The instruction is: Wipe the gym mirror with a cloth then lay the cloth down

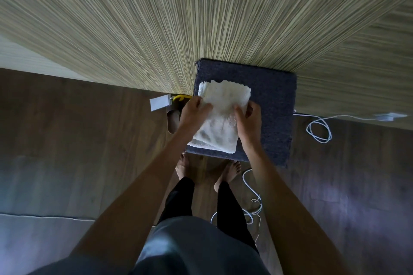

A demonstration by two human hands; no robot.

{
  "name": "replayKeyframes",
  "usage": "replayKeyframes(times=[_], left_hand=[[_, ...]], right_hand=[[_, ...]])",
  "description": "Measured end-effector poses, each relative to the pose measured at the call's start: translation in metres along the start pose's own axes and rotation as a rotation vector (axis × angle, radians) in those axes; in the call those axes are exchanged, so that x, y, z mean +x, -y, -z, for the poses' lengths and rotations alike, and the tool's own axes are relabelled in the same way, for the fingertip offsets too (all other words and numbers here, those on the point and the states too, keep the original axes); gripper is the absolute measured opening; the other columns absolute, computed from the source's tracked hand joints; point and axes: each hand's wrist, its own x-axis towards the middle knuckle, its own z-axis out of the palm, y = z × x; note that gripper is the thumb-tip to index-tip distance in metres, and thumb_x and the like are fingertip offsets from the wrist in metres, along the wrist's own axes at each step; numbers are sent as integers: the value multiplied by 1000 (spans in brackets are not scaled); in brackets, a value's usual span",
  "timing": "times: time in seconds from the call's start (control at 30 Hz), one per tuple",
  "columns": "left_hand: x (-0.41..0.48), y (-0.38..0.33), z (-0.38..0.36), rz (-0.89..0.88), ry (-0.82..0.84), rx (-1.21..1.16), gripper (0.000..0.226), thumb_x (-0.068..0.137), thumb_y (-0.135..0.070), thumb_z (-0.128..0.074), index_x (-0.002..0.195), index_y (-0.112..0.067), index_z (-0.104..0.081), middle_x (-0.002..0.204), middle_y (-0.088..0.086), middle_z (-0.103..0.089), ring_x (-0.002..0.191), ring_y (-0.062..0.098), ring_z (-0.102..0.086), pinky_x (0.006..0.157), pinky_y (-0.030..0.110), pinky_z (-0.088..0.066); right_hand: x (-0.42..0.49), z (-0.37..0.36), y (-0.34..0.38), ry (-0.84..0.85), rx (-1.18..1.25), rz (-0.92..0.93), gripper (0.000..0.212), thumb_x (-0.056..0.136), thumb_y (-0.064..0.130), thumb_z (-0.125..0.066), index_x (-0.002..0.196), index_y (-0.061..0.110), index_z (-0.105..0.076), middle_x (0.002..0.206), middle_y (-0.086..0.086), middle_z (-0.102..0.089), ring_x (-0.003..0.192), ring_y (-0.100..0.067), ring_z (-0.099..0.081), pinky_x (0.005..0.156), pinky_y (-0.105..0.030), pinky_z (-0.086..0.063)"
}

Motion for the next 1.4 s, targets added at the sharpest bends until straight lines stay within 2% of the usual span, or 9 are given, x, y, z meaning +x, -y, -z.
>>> replayKeyframes(times=[0.07, 0.17, 0.3, 0.57, 0.7, 0.77, 0.87, 1.23, 1.4], left_hand=[[-2, 15, 9, 90, -20, -121, 28, 82, -28, -61, 98, -5, -59, 79, 5, -56, 69, 18, -52, 56, 30, -42], [-2, 36, 14, 178, -65, -120, 23, 95, -19, -59, 115, -8, -59, 101, 14, -66, 80, 25, -66, 63, 38, -58], [1, 34, 14, 56, -22, -1, 30, 98, -21, -57, 127, -11, -55, 100, 7, -67, 76, 16, -64, 56, 22, -51], [-9, 42, 31, -40, 84, 154, 38, 99, -2, -51, 135, -11, -46, 97, 9, -65, 73, 23, -61, 49, 24, -50], [-9, 44, 20, -321, -266, 466, 29, 98, -9, -45, 125, -6, -56, 116, 14, -63, 101, 27, -59, 85, 47, -54], [-7, 40, 7, -528, -246, 645, 45, 97, -15, -47, 141, -5, -49, 146, 18, -49, 134, 33, -46, 111, 48, -38], [1, 56, -8, -747, -107, 967, 56, 101, -29, -38, 150, -1, -38, 160, 20, -32, 148, 33, -31, 116, 56, -32], [-12, 83, -8, -607, -108, 1201, 64, 106, -47, -28, 151, -3, -40, 158, 20, -36, 145, 38, -36, 115, 63, -30], [-16, 40, -10, -649, -204, 947, 51, 100, -37, -39, 130, -4, -63, 141, 21, -56, 137, 37, -48, 114, 63, -33]], right_hand=[[-3, -3, -1, 22, -85, 113, 9, 90, 22, -64, 93, 15, -60, 86, -3, -59, 73, -9, -56, 66, -34, -49], [-4, -12, -16, 81, -583, 168, 62, 92, 35, -62, 144, 9, -43, 135, -15, -48, 124, -31, -43, 103, -47, -36], [-15, -18, -16, -2, -822, 486, 68, 98, 42, -48, 154, 6, -29, 156, -18, -34, 141, -35, -36, 110, -49, -33], [-10, -12, -40, 39, -945, 344, 71, 98, 57, -21, 158, 19, -20, 162, -20, -19, 149, -35, -24, 117, -52, -27], [-17, -14, -32, 33, -886, 438, 67, 101, 54, -22, 157, 17, -23, 163, -19, -20, 150, -33, -22, 119, -50, -20], [-16, -17, -33, 60, -851, 483, 65, 103, 49, -26, 156, 12, -26, 161, -22, -22, 149, -35, -24, 118, -49, -26], [-14, -19, -46, 112, -889, 628, 62, 105, 40, -33, 151, -1, -29, 156, -30, -27, 146, -41, -28, 114, -51, -37], [-12, -11, -41, 144, -1041, 357, 80, 95, 64, -14, 158, 16, -1, 166, -13, -6, 153, -29, -9, 122, -54, -11], [-18, -1, -2, 39, -609, 261, 73, 98, 57, -28, 158, 15, -19, 161, -6, -29, 147, -23, -29, 119, -47, -21]])
